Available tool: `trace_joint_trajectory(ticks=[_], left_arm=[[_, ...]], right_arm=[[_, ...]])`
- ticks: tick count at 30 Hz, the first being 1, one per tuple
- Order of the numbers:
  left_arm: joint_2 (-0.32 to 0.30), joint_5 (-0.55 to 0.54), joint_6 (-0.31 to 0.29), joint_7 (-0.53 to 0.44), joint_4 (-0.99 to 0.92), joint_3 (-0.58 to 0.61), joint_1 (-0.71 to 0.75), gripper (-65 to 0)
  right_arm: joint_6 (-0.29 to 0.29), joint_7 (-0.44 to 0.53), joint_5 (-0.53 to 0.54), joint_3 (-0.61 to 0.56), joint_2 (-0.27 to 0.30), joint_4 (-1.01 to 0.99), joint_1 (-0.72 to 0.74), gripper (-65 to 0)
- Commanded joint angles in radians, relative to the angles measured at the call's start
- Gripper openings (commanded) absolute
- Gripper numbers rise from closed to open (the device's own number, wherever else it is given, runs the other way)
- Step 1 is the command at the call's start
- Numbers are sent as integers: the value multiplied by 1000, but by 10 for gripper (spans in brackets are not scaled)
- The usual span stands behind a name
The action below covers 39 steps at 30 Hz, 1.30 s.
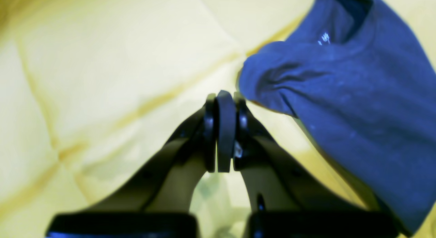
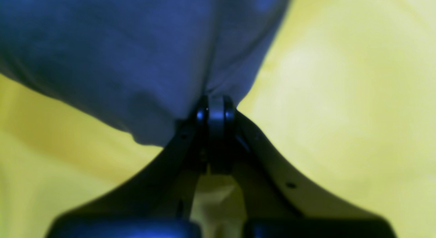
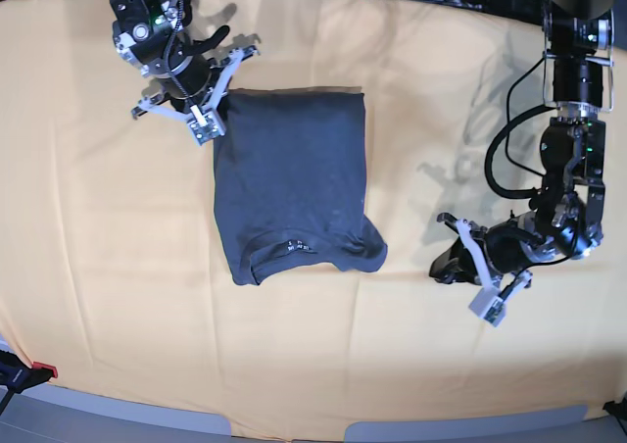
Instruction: Fold the T-shirt properly
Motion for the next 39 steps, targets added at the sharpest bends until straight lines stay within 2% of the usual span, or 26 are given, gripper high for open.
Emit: trace_joint_trajectory(ticks=[1, 3, 6, 8, 10, 13, 15, 16, 17, 19, 21, 27, 30, 32, 35, 39], left_arm=[[-15, -34, -18, -2, 15, -26, -13, -650], [-15, -74, -36, 23, 15, -59, 11, -650], [-15, -143, -78, 42, 16, -107, 48, -650], [-15, -208, -104, 62, 16, -145, 69, -650], [-15, -297, -141, 93, 16, -189, 86, -650], [-15, -495, -209, 174, 16, -267, 114, -650], [-15, -629, -240, 246, 16, -317, 136, -650], [-15, -699, -257, 282, 16, -340, 148, -650], [-15, -725, -267, 315, 16, -360, 161, -650], [-15, -725, -268, 336, 20, -389, 188, -650], [-15, -725, -265, 336, 22, -407, 222, -650], [-22, -725, -263, 336, 40, -412, 336, -650], [-32, -725, -254, 343, 103, -414, 410, -650], [-35, -725, -254, 348, 167, -424, 464, -650], [-34, -725, -254, 352, 279, -464, 559, -650], [-34, -725, -250, 351, 419, -546, 699, -650]], right_arm=[[2, -4, 15, -5, -2, 11, -2, -650], [-29, -4, 7, -5, -11, 16, 2, -650], [-35, 6, 4, -5, -12, 50, 3, -650], [-85, 24, -58, -5, -13, 92, 3, -650], [-158, 51, -142, 2, -12, 141, 3, -650], [-174, 90, -161, 52, -12, 209, 3, -650], [-117, 127, -99, 110, -12, 240, 3, -650], [-69, 147, -39, 147, -12, 251, 6, -650], [-14, 161, 35, 188, -12, 261, 11, -650], [117, 163, 212, 277, -12, 265, 25, -650], [217, 148, 400, 373, -12, 265, 21, -650], [515, -39, 915, 662, -21, 264, -5, -650], [579, -175, 1134, 800, -43, 264, -58, -650], [585, -253, 1275, 890, -43, 264, -106, -650], [585, -351, 1287, 1021, -43, 264, -184, -650], [585, -365, 1287, 1160, -46, 264, -290, -650]])
